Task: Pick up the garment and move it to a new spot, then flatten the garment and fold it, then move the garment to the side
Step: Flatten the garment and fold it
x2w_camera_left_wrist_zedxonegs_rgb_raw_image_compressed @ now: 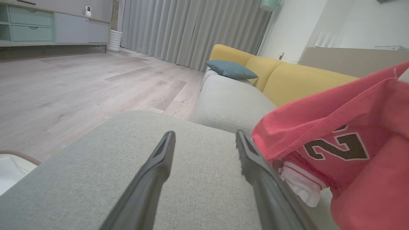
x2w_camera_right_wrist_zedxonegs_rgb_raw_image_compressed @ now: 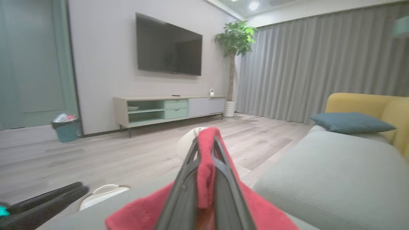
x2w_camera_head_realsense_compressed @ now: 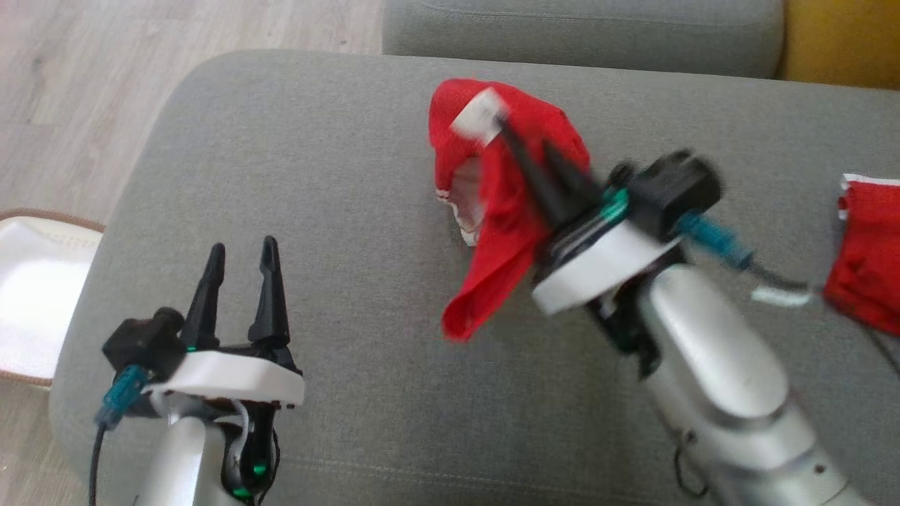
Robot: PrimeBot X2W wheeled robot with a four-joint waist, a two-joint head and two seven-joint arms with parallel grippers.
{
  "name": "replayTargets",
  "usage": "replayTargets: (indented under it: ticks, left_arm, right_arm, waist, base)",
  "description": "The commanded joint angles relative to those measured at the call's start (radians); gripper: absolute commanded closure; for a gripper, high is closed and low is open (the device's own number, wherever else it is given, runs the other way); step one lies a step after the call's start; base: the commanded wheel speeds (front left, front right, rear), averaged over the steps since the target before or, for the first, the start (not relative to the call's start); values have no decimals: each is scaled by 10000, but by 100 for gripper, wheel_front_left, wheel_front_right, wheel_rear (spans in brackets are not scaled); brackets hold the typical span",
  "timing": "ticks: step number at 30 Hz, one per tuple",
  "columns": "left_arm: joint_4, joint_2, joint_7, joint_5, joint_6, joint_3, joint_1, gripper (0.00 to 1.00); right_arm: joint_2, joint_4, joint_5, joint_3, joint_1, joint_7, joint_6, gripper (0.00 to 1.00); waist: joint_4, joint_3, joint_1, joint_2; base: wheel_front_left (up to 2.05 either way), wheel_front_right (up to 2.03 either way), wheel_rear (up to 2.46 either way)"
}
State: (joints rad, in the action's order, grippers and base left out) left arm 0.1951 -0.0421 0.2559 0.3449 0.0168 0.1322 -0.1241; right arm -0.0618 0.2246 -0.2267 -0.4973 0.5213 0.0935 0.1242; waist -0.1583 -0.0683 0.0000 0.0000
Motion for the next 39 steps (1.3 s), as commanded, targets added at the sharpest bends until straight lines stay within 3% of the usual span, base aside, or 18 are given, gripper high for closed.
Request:
replayTargets:
  ticks: [1, 7, 8, 13, 18, 19, 20, 21, 29, 39]
  left_arm:
    - [-413, -83, 59, 49, -44, -392, -284, 0]
    - [-488, -82, 59, 155, -51, -293, -347, 0]
    - [-488, -82, 59, 155, -51, -293, -347, 0]
    - [-442, -82, 59, 148, 8, -234, -497, 0]
    - [-364, -82, 59, 96, 124, -154, -712, 0]
    - [-345, -82, 59, 78, 142, -135, -758, 0]
    - [-325, -82, 59, 59, 158, -119, -802, 0]
    - [-309, -82, 59, 48, 166, -107, -839, 0]
    - [-144, -82, 59, 8, 190, -68, -830, 0]
    - [-244, -82, 59, 101, 76, 22, -544, 0]
  right_arm:
    - [115, -431, 207, 394, 476, -249, 65, 100]
    - [-685, -469, 703, 2836, 389, -1300, 65, 100]
    - [-685, -469, 703, 2836, 389, -1300, 65, 100]
    - [-1260, 12, 1394, 5204, 229, -1989, 65, 100]
    - [-1208, 1009, 2366, 6799, 148, -2218, 65, 100]
    - [-1168, 1198, 2616, 6960, 142, -2214, 65, 63]
    - [-1062, 1362, 2797, 7119, 156, -2162, 65, 0]
    - [-953, 1495, 2981, 7207, 167, -2073, 65, 0]
    - [-206, 1588, 3327, 6409, -48, -690, 65, 0]
    - [100, 42, 1862, 3510, -1881, 491, 65, 0]
  waist:
    - [103, -58, 0, 0]
    - [286, -320, 0, 0]
    - [286, -320, 0, 0]
    - [407, -690, 0, 0]
    - [469, -1010, 0, 0]
    - [475, -1053, 0, 0]
    - [481, -1083, 0, 0]
    - [487, -1105, 0, 0]
    - [632, -878, 0, 0]
    - [766, -189, 0, 0]
  base:
    - [0, 0, 0]
    - [0, 0, 0]
    - [0, 0, 0]
    - [0, 0, 0]
    - [0, 0, 0]
    - [0, 0, 0]
    - [0, 0, 0]
    - [0, 0, 0]
    - [0, 0, 0]
    - [0, 0, 0]
